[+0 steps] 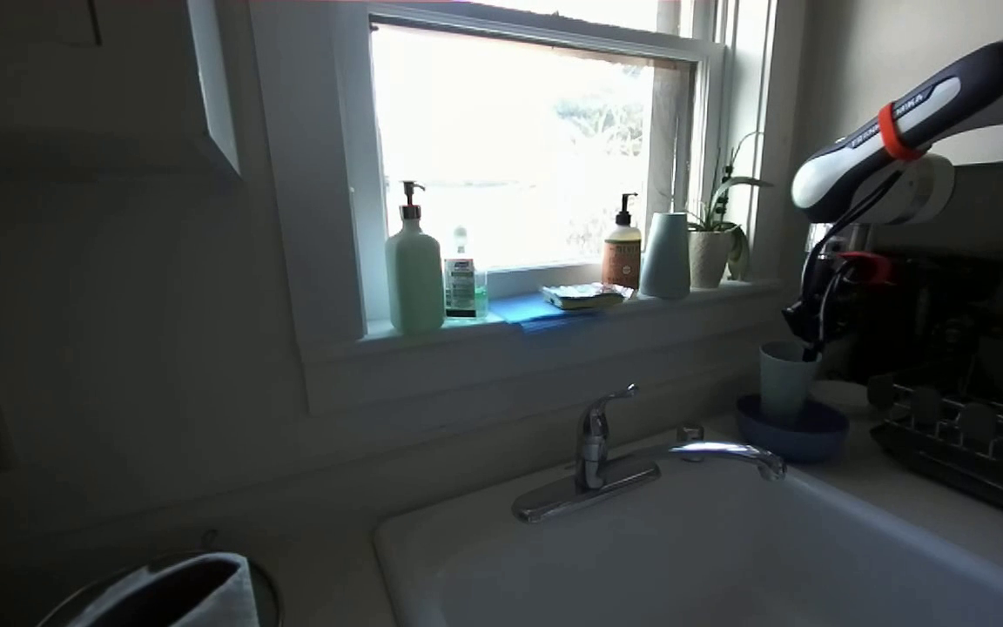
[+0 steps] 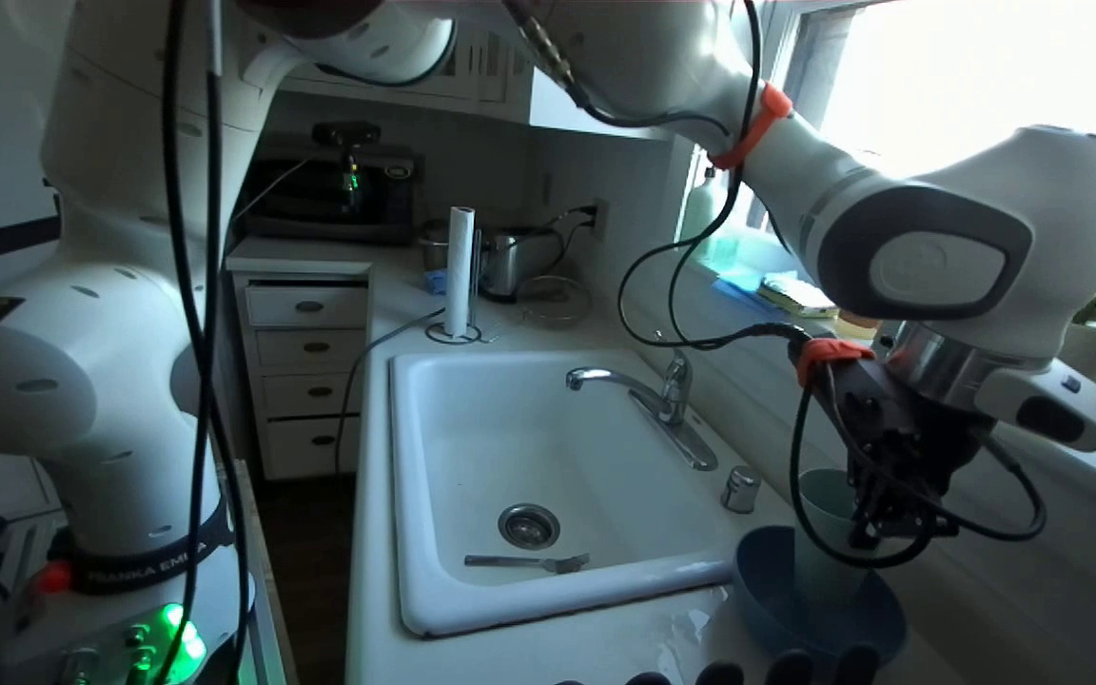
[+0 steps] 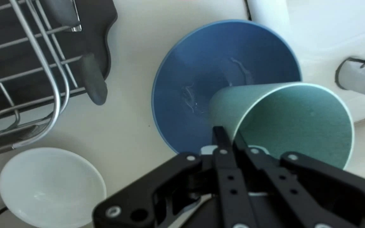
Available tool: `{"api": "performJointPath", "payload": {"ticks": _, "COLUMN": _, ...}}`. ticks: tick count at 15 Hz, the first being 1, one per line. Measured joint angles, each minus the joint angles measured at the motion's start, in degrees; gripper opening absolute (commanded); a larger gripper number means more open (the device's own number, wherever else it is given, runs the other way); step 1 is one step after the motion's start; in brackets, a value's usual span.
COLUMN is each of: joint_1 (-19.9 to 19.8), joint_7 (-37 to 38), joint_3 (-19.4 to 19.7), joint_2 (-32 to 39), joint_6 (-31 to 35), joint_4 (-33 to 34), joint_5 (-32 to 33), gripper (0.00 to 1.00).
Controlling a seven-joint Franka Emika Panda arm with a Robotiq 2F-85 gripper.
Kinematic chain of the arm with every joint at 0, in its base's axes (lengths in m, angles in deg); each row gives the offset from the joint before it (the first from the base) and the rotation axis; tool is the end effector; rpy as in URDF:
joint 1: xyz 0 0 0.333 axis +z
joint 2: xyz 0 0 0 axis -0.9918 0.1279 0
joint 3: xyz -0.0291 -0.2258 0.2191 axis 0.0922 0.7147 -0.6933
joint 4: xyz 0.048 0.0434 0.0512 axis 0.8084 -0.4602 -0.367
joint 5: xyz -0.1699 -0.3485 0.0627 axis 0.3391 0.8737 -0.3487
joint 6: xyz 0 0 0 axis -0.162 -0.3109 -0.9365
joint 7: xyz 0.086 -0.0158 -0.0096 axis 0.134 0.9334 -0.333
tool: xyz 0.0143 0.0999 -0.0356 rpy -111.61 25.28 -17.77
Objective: Remove the light blue cup from the sink and put it in the blue bowl, pick up the blue bowl with the cup inside and place them on the dishes drying rack
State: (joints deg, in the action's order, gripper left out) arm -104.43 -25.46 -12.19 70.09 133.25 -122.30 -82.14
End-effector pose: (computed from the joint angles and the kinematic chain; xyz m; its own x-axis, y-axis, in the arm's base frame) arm 0.5302 -0.4047 0.3734 0.7661 -0.6412 0.0432 -0.6383 -0.7670 -0.0661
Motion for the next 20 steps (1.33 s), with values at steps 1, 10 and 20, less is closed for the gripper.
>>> {"api": "performJointPath", "payload": {"ticks": 1, "joint_1": -0.38, "joint_7": 1.70, "joint_3": -0.01, "joint_2": 1.25, "joint_6": -0.54, "joint_4": 1.14, "joint_5": 0.00, "gripper": 0.01}}
{"api": "performJointPath", "payload": {"ticks": 10, "joint_1": -2.75, "joint_7": 8.66, "joint_3": -1.27, "joint_2": 6.78, "joint_6": -6.77, "joint_4": 8.22, "joint_5": -0.15, "gripper": 0.69}}
{"api": "performJointPath", "payload": {"ticks": 20, "joint_1": -1.82, "joint_7": 0.75, "joint_3": -7.05, "joint_2": 2.03, "joint_6": -7.09, "joint_4": 6.70, "joint_5": -0.53, "gripper": 1.00}}
